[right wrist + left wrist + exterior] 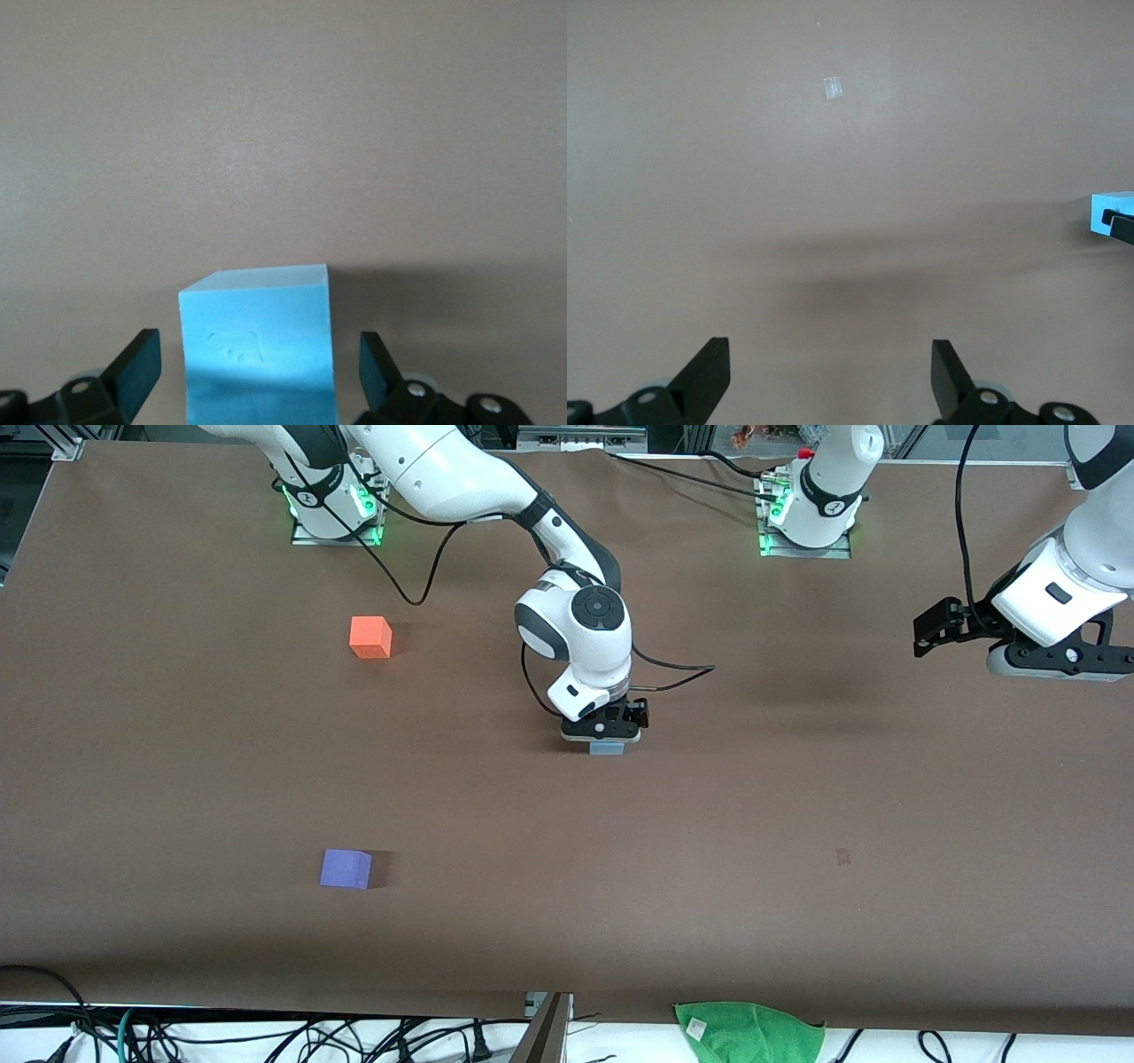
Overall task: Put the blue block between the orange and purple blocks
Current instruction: 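Close the right gripper on the blue cube, then carry the blue cube with the right gripper toward the orange cube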
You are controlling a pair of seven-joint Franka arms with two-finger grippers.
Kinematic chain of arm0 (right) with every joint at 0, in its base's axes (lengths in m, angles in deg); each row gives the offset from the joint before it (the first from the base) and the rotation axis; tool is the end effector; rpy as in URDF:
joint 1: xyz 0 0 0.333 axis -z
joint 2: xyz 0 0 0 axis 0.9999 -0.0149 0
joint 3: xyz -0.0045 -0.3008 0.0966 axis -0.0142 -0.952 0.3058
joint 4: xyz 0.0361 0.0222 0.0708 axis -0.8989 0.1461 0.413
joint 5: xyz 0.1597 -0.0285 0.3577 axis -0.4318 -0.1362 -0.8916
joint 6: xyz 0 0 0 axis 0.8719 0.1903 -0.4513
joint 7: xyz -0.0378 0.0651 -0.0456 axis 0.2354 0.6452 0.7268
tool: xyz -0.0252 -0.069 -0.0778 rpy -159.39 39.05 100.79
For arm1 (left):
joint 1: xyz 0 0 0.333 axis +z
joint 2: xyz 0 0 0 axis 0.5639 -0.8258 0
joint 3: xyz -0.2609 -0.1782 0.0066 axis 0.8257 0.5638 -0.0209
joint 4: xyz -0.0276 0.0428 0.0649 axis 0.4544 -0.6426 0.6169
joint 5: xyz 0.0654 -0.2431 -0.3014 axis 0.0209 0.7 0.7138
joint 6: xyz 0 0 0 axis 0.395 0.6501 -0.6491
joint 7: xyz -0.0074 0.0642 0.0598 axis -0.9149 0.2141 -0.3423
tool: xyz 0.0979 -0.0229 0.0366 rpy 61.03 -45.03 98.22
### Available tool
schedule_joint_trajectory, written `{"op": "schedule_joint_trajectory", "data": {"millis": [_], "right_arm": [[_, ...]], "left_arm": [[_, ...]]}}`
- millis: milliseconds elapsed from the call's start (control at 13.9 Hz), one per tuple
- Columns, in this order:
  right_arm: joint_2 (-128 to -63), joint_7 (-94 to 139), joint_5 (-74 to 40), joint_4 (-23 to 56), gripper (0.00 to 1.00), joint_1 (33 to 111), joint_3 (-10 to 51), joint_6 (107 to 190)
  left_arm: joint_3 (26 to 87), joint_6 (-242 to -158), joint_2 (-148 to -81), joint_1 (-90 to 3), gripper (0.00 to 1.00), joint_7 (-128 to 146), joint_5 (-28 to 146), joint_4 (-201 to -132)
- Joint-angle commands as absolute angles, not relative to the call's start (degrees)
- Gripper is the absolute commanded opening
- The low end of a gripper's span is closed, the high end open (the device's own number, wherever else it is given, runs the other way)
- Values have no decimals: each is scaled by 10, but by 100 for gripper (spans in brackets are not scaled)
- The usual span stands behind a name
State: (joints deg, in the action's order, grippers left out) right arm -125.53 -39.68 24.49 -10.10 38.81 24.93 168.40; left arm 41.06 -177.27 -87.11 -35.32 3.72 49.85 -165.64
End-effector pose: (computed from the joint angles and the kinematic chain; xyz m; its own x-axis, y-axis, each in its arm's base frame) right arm 0.4973 0.5863 0.2103 0.9839 -0.0797 0.1598 -0.0643 -0.9930 -0.0988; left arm 0.5445 -0.0372 0.5719 0.9969 -0.0487 -0.0616 -0.0495 -0.9987 -0.0107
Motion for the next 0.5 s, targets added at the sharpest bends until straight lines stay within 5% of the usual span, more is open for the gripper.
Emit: {"op": "schedule_joint_trajectory", "data": {"millis": [0, 431], "right_arm": [[-1268, -399, 254, -121, 94, 383, 244, 1689], [-1264, -394, 257, -117, 51, 383, 243, 1686]], "left_arm": [[406, -1767, -879, -356, 100, 28, 513, -1641], [406, -1767, -879, -356, 100, 29, 513, -1641]]}}
